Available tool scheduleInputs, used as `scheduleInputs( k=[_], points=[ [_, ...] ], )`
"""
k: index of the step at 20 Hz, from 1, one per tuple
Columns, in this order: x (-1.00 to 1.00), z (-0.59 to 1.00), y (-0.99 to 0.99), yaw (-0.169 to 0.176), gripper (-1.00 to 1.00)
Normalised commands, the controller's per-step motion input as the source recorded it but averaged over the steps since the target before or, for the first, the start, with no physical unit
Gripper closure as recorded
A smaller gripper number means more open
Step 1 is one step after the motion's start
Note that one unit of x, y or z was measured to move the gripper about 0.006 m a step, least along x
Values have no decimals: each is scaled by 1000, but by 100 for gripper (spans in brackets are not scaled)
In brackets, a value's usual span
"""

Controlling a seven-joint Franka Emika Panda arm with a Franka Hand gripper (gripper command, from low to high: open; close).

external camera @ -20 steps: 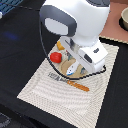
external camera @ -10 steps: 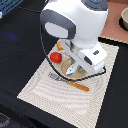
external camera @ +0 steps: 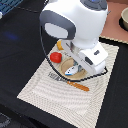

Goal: Interact with the objects in diverse but meaningful ways.

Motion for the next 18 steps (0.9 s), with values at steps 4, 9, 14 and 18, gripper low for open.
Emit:
scheduleInputs(
  k=[4,9,14,18],
  points=[
    [-694,447,-509,2,100],
    [-612,0,-662,0,100],
    [-482,-134,-727,0,100],
    [-348,-232,-636,0,100]
  ],
)
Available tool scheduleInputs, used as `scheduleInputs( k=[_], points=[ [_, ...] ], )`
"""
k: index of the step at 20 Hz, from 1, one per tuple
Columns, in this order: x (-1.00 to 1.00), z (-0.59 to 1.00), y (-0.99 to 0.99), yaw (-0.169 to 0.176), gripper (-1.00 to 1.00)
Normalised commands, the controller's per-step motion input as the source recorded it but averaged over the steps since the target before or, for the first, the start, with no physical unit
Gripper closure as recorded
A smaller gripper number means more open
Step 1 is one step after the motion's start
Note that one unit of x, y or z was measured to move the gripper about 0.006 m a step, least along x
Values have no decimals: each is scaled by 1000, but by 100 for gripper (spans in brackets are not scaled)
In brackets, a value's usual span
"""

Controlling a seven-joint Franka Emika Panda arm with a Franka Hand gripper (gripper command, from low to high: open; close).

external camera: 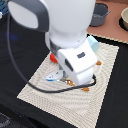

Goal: Interact with the objects in diverse but meaningful ways.

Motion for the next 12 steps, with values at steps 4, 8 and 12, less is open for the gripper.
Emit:
scheduleInputs(
  k=[4,8,12],
  points=[
    [-112,-458,-158,0,100],
    [-63,-494,-44,0,100],
    [-114,-341,-86,0,100]
  ],
)
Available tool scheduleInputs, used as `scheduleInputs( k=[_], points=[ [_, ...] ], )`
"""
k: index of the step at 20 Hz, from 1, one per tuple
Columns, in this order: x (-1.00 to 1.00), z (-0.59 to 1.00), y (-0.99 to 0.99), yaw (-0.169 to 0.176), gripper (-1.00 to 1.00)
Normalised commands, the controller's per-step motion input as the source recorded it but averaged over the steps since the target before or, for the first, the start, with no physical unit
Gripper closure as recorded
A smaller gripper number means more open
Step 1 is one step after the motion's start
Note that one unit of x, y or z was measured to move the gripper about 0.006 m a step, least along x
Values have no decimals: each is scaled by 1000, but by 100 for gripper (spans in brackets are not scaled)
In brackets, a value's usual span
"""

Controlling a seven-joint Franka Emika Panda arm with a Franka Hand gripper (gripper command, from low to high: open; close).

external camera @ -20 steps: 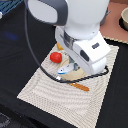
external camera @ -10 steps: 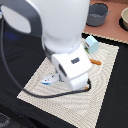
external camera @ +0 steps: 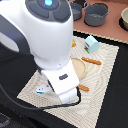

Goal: Interact with the objects in diverse but meaningful ways.

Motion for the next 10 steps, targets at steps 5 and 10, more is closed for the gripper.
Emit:
scheduleInputs(
  k=[5,10],
  points=[
    [-97,-17,-75,0,-100],
    [-125,14,-63,2,-100]
  ],
)
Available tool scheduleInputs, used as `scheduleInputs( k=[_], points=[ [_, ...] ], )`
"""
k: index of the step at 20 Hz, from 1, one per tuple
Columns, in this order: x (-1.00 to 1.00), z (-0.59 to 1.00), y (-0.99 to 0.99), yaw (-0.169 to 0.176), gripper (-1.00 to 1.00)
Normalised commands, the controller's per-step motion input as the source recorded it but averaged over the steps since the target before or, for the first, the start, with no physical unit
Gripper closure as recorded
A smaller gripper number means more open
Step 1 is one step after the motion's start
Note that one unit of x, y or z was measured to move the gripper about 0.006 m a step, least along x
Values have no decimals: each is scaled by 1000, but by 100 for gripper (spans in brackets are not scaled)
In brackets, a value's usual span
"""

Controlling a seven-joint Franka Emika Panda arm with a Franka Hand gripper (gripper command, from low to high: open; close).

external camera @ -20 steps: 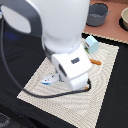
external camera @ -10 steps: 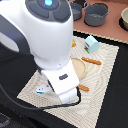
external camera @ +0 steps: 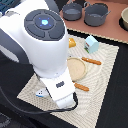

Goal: Interact with the objects in diverse but meaningful ways.

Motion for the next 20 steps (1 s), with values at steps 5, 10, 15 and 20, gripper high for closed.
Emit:
scheduleInputs(
  k=[5,10,15,20],
  points=[
    [-114,155,17,6,-100],
    [-135,238,439,-65,-100],
    [-368,129,623,-121,-100],
    [-493,30,655,-83,-100]
  ],
)
